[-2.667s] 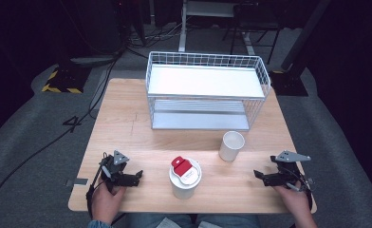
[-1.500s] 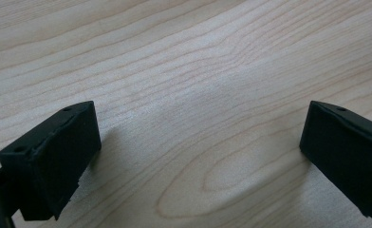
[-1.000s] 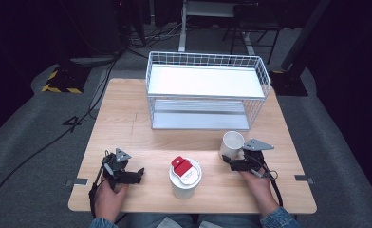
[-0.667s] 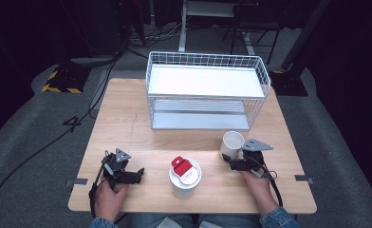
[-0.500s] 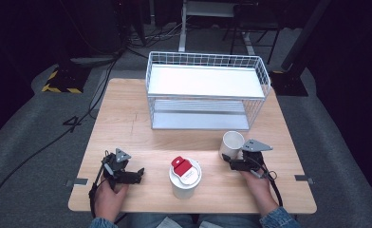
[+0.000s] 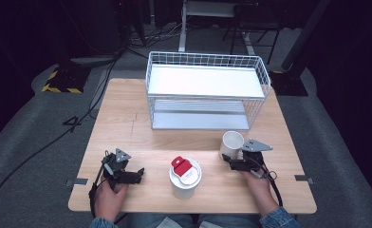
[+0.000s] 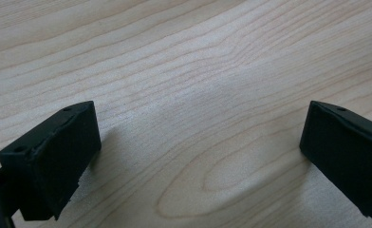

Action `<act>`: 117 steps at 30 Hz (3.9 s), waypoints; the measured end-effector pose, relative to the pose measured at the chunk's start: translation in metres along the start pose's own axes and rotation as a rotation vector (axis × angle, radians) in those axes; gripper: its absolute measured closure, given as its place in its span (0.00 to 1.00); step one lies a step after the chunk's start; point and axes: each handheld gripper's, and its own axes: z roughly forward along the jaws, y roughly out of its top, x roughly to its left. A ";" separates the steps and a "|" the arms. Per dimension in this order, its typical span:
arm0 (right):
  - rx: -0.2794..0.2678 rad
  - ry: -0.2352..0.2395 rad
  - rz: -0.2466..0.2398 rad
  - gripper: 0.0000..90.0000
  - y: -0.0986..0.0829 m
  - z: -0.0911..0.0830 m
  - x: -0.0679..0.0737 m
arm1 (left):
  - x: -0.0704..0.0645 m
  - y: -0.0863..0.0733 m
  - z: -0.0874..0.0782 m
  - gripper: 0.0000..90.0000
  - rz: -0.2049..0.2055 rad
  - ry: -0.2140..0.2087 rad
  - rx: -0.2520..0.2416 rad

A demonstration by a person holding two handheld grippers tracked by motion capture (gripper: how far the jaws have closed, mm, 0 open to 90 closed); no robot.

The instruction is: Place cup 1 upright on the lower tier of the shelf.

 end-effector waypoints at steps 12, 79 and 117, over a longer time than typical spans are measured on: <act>-0.006 0.007 -0.015 0.26 0.009 -0.004 0.002 | 0.000 0.000 0.000 0.00 0.000 0.000 0.000; -0.064 0.021 -0.031 0.26 0.101 0.066 -0.022 | 0.000 0.000 0.000 0.00 0.000 0.000 0.000; -0.002 -0.032 0.022 0.26 0.104 0.125 -0.037 | 0.000 0.000 0.000 0.00 0.000 0.000 0.000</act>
